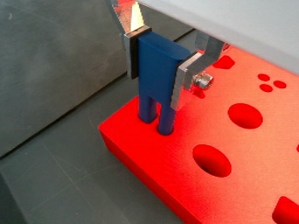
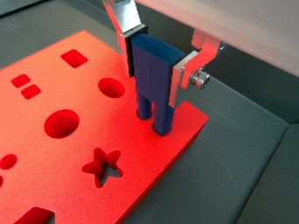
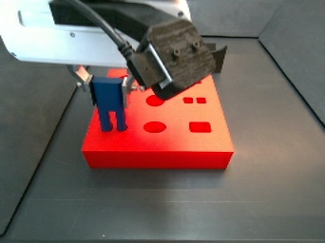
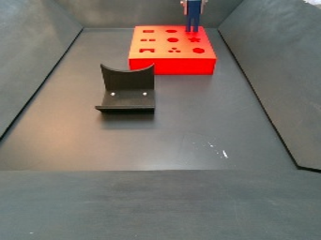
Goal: Insert the square-circle object.
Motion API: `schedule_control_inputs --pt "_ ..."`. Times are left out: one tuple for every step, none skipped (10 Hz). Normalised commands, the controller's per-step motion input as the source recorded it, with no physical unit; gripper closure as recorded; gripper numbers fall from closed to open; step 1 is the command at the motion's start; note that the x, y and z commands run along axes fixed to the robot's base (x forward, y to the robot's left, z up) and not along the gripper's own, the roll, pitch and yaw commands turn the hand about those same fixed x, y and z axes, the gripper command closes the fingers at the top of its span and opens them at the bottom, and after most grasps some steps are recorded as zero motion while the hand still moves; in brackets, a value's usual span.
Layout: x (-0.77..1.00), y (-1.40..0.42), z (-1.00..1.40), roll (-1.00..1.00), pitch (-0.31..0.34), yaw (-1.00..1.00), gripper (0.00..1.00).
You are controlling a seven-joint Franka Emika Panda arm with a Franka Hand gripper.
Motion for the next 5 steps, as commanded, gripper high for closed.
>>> schedule_control_inputs --pt "-0.03 0.0 -0.75 0.0 -0.141 -0.01 1.0" --pt "0.0 0.0 -0.83 0.01 -0.061 -0.06 1.0" --pt "0.0 0.0 -0.78 0.07 0.0 -0.08 1.0" --pt "0.06 0.0 -0.53 0.13 0.044 -0.05 1.0" --pt "0.04 -0.02 -0.49 0.17 0.044 -0.03 1.0"
